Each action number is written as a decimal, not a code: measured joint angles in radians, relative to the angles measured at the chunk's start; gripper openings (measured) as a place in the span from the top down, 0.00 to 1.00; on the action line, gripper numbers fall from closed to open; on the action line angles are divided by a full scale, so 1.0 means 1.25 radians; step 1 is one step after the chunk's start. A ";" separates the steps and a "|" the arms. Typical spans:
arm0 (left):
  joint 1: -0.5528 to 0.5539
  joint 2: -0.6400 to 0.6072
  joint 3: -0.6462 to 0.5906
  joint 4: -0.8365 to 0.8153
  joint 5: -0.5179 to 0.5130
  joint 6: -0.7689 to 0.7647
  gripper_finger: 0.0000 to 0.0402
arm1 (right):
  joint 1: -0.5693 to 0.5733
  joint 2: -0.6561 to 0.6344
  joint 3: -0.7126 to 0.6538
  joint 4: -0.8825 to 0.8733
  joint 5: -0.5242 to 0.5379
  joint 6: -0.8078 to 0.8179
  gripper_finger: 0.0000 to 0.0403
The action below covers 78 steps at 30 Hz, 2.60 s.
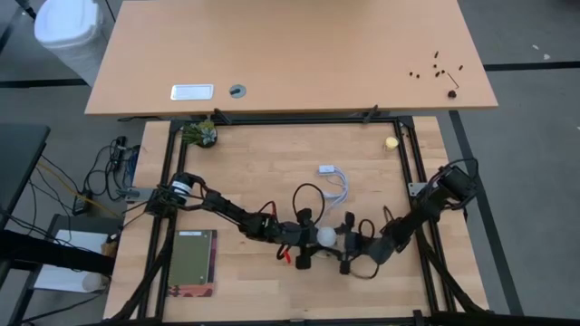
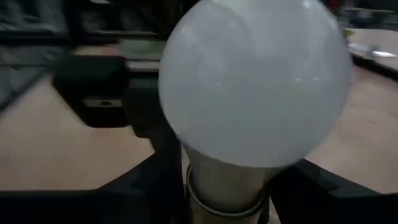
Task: Screw lightbulb
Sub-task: Remove the lightbulb from the lamp
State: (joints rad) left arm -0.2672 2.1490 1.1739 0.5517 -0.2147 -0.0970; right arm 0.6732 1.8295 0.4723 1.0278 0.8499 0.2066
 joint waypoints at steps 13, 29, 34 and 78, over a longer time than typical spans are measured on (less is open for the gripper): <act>-0.003 0.000 0.000 0.002 -0.005 0.006 0.52 | -0.047 0.001 -0.094 0.201 -0.159 -0.075 0.42; -0.008 0.000 0.000 -0.002 -0.015 0.002 0.52 | -0.039 -0.222 -0.075 -0.215 -0.164 0.039 0.23; -0.008 0.000 0.000 -0.004 -0.043 0.002 0.48 | -0.039 -0.303 -0.031 -0.402 -0.190 0.058 0.23; -0.059 -0.101 -0.146 0.049 -0.119 -0.030 0.34 | -0.142 -0.214 0.619 -1.569 -0.518 0.260 0.23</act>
State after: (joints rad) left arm -0.3412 2.0224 0.9909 0.6129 -0.3630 -0.1341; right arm 0.4958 1.5617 1.2458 -0.9332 0.2024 0.5311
